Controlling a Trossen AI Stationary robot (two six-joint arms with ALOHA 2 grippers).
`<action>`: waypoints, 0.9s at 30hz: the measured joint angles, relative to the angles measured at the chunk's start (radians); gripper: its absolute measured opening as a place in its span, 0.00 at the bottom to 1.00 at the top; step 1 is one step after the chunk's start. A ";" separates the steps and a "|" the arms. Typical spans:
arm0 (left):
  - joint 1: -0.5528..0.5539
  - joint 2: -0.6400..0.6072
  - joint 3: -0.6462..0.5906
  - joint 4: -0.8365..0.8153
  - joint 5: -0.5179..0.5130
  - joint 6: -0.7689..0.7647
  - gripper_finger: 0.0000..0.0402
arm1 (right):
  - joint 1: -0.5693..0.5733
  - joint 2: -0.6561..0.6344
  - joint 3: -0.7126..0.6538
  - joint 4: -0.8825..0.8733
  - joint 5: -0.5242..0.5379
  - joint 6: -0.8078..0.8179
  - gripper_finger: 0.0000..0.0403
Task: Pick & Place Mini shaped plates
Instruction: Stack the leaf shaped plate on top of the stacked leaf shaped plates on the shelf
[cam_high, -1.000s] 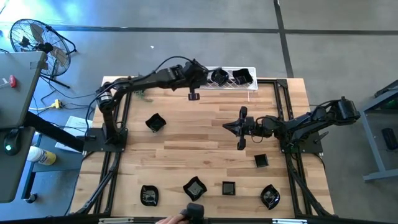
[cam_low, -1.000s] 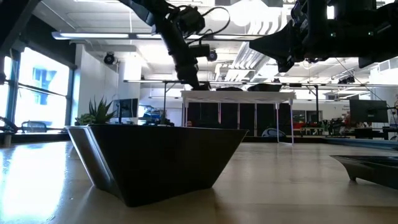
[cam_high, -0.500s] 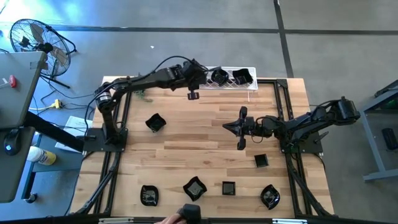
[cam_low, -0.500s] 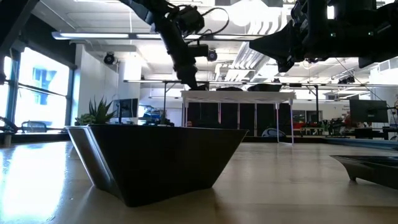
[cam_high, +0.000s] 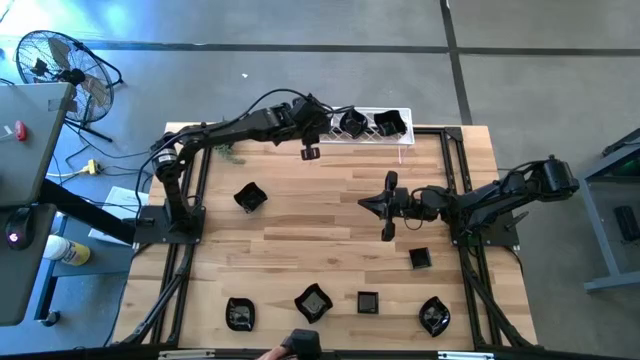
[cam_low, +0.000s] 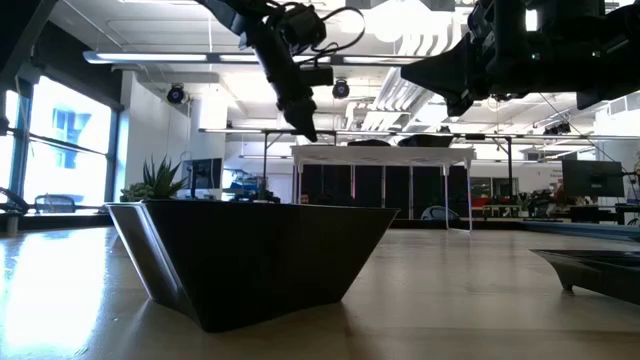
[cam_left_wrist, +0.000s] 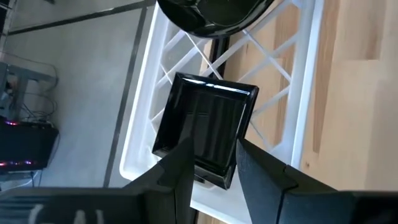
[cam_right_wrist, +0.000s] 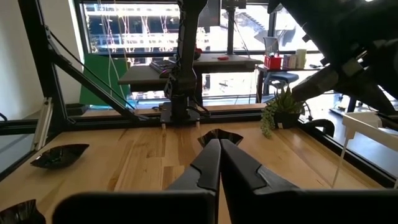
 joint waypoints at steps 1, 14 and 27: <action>0.000 0.000 0.000 -0.001 0.000 0.000 0.28 | 0.000 0.000 0.000 -0.002 0.000 0.000 0.01; -0.029 -0.145 -0.112 0.129 0.283 -0.256 0.03 | 0.000 0.000 0.000 -0.033 0.001 0.009 0.01; -0.080 -0.352 -0.774 0.906 0.352 -0.456 0.01 | 0.001 0.000 0.000 -0.225 0.103 0.159 0.01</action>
